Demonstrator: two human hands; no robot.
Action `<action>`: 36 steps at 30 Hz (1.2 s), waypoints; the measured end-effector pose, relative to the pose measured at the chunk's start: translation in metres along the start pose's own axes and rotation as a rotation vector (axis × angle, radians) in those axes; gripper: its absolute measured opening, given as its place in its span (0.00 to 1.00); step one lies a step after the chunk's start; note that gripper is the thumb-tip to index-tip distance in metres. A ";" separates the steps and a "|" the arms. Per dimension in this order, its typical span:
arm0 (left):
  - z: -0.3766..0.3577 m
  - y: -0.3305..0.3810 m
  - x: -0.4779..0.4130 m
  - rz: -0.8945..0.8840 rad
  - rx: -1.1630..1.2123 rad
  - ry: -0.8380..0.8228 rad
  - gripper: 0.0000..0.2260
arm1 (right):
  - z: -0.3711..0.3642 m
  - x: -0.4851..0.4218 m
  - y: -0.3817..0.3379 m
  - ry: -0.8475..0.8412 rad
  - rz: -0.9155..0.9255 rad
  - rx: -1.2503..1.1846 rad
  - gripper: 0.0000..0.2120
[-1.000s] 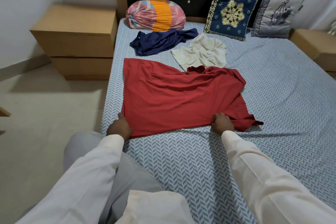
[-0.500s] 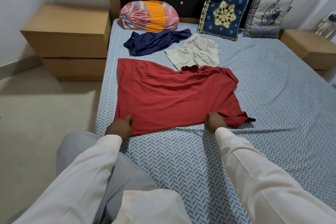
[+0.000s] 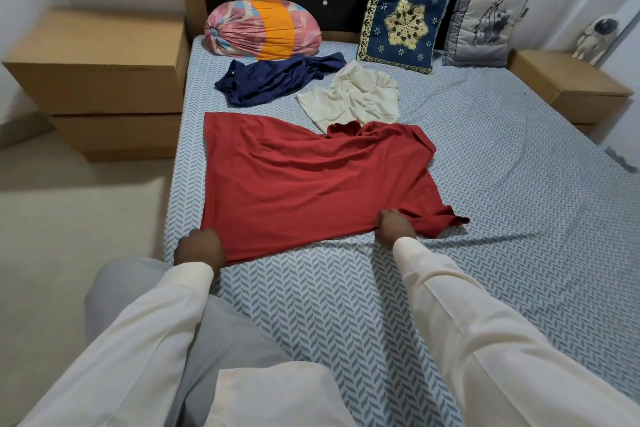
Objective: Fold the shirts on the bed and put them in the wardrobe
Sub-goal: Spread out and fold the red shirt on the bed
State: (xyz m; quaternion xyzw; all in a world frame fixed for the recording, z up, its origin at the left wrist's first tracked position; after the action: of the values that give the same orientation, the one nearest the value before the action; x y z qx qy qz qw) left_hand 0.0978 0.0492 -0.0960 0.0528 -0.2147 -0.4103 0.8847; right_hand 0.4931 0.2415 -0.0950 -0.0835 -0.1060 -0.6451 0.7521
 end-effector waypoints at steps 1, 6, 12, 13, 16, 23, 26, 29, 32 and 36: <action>0.001 -0.002 0.000 0.012 0.002 0.008 0.16 | 0.000 0.000 0.000 0.002 -0.002 0.009 0.13; 0.008 -0.015 -0.002 0.095 0.121 0.047 0.17 | 0.003 0.000 0.001 0.085 -0.045 0.065 0.13; -0.005 0.017 0.009 -0.291 -0.083 -0.142 0.17 | 0.017 0.006 0.006 0.305 -0.038 -0.112 0.06; -0.011 0.020 0.012 -0.317 -0.129 -0.188 0.20 | 0.016 0.006 0.005 0.296 -0.013 -0.114 0.06; -0.011 0.025 0.011 -0.361 -0.247 -0.119 0.21 | 0.012 0.005 0.007 0.218 -0.001 -0.123 0.04; 0.000 0.024 0.002 -0.403 -0.247 -0.039 0.13 | 0.052 0.003 0.006 0.254 0.001 -0.488 0.05; 0.022 0.028 0.002 -0.396 -0.082 0.068 0.13 | 0.064 0.000 0.003 0.057 0.081 -0.284 0.10; 0.054 0.023 0.001 -0.334 0.144 0.154 0.09 | 0.065 0.002 0.008 -0.163 0.133 -0.041 0.20; 0.092 0.031 -0.005 -0.388 0.219 0.226 0.06 | 0.095 -0.002 0.012 0.085 0.094 -0.025 0.14; 0.139 0.061 -0.015 -0.470 0.119 0.281 0.10 | 0.125 0.003 0.005 0.160 0.067 -0.017 0.10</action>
State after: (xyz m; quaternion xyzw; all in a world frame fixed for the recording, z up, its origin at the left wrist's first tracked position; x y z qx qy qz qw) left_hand 0.0739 0.1119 0.0408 0.2093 -0.0952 -0.5798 0.7817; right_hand 0.4916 0.2722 0.0262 -0.0415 -0.0374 -0.6251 0.7785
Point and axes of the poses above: each hand's wrist, its own x-axis away from the middle knuckle, its own z-axis out of the back of the hand, y = z × x, the point moved 7 cm from there along -x, towards the middle knuckle, and after that the axes turned 11 degrees about x, right-handed, at the moved point
